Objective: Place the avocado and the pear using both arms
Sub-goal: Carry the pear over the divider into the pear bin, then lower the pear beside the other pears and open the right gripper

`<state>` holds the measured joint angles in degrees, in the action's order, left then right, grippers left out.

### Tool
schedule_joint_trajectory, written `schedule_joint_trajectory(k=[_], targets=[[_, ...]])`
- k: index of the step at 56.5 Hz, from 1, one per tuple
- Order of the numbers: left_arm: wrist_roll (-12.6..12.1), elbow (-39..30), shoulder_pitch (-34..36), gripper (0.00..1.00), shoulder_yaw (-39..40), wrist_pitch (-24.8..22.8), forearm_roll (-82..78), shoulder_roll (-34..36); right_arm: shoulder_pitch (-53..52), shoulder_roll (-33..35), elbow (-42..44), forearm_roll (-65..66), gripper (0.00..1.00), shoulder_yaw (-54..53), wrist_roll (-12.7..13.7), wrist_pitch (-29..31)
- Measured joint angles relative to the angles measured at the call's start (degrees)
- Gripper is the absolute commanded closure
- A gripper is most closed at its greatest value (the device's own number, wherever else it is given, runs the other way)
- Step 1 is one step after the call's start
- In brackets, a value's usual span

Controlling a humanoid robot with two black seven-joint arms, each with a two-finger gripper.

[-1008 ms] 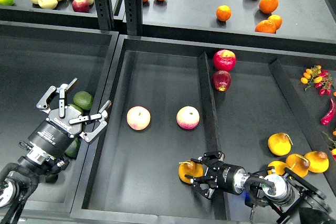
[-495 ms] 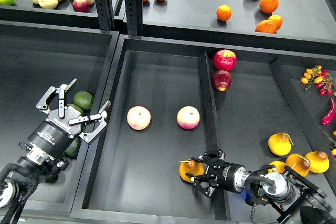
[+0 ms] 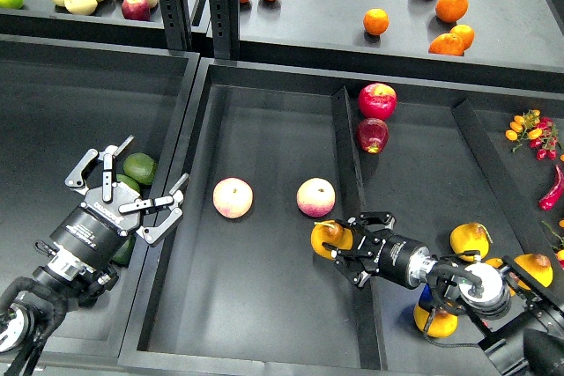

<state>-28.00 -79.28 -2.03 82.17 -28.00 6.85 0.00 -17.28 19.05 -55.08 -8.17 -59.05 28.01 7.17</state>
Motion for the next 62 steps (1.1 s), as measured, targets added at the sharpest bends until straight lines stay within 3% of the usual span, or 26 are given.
schedule_joint_trajectory(k=[18, 45, 62], targets=[[0.0, 0.0, 0.0, 0.01, -0.82, 0.0, 0.0, 0.0, 6.82, 9.96, -6.18, -2.14, 0.89, -5.74, 0.0, -0.06], [0.0, 0.0, -0.08, 0.01, -1.12, 0.0, -0.08, 0.0, 20.38, 17.89, -10.85, -2.47, 0.87, -13.67, -0.02, 0.05], [0.0, 0.0, -0.09, 0.01, -1.22, 0.0, -0.09, 0.0, 27.17, 19.48, -12.98, -2.47, 0.87, -15.11, -0.02, 0.33]])
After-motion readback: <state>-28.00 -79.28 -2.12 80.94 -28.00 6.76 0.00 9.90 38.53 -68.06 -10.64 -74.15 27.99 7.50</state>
